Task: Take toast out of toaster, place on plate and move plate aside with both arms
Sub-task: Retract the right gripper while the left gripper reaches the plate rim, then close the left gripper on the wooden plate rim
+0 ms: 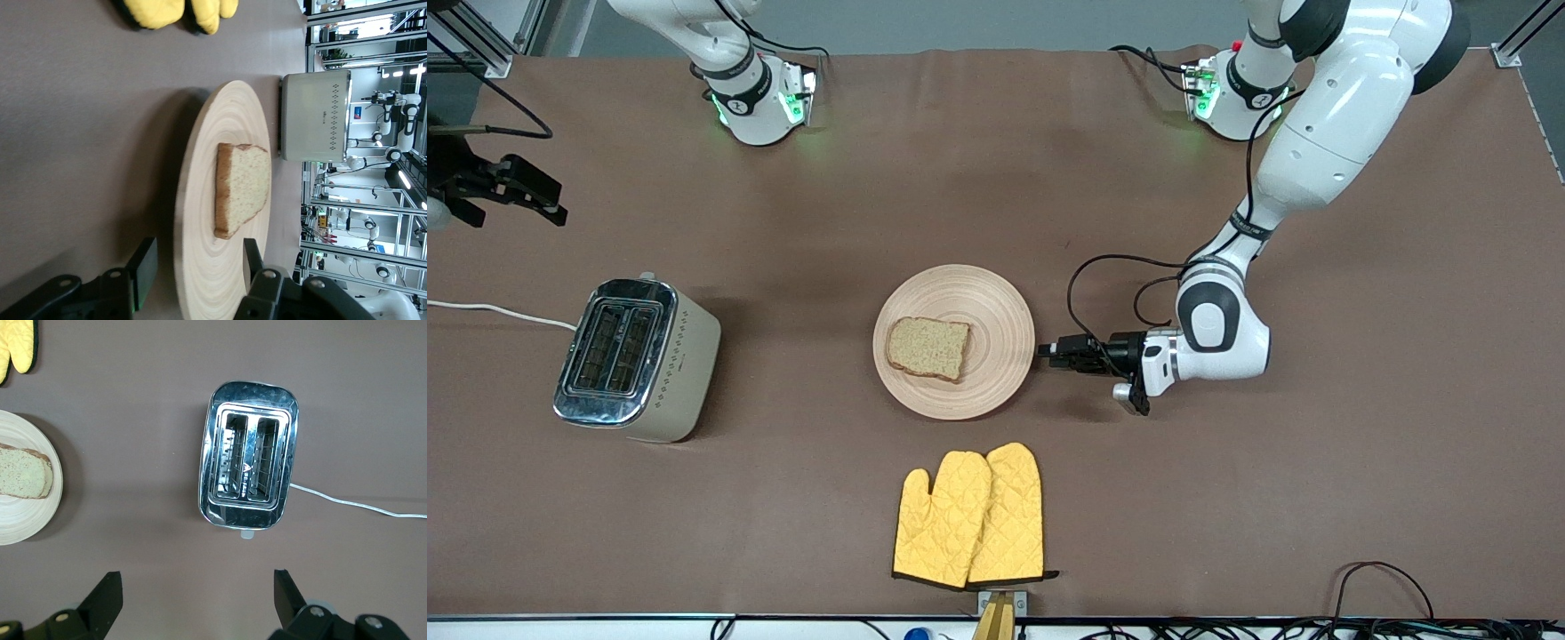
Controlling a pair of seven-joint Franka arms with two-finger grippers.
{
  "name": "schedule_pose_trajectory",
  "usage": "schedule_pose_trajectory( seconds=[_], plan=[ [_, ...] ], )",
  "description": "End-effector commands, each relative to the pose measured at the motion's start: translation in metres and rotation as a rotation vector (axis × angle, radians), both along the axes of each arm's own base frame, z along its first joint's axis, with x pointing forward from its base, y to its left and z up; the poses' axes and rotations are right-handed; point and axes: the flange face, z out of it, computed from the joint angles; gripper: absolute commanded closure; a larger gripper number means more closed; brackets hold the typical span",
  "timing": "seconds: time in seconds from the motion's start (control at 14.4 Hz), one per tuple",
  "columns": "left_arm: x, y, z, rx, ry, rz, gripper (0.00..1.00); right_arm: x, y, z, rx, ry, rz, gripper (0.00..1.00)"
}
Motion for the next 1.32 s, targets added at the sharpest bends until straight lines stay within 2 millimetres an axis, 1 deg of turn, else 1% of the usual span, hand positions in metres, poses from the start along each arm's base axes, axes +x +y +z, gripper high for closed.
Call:
schedule_pose_trajectory(
  seconds=[0.0, 0.07, 0.14, 0.21, 0.35, 0.56, 0.77, 0.97, 1.11, 1.25],
  plan=[
    [-0.009, -0.017, -0.010, 0.009, -0.010, -0.006, 0.43, -0.008, 0.002, -0.002, 0.012, -0.007, -0.018, 0.00],
    [-0.012, -0.021, -0.015, 0.020, -0.009, -0.007, 0.43, -0.008, 0.003, -0.002, 0.012, -0.007, -0.015, 0.00],
    [-0.012, -0.020, -0.017, 0.030, -0.011, -0.001, 0.44, -0.008, 0.002, -0.002, 0.012, -0.005, -0.018, 0.00],
    [-0.016, -0.026, -0.020, 0.035, -0.009, -0.007, 0.46, -0.008, 0.002, -0.002, 0.012, -0.005, -0.018, 0.00],
    [-0.019, -0.028, -0.024, 0.033, 0.004, 0.003, 0.50, -0.008, 0.003, -0.002, 0.012, -0.007, -0.017, 0.00],
    [-0.022, -0.033, -0.024, 0.032, 0.006, -0.005, 0.62, -0.008, 0.003, -0.002, 0.012, -0.005, -0.017, 0.00],
    [-0.027, -0.043, -0.024, 0.030, 0.005, -0.020, 0.77, -0.008, 0.003, -0.002, 0.012, -0.005, -0.017, 0.00],
    [-0.027, -0.042, -0.023, 0.030, 0.005, -0.019, 0.91, -0.008, 0.002, -0.002, 0.012, -0.002, -0.018, 0.00],
    [-0.026, -0.042, -0.021, 0.030, 0.001, -0.018, 0.97, -0.008, 0.002, -0.001, 0.012, -0.005, -0.018, 0.00],
    [-0.023, -0.042, -0.016, 0.028, 0.003, -0.011, 0.99, -0.008, 0.002, -0.002, 0.012, -0.001, -0.018, 0.00]
  ],
)
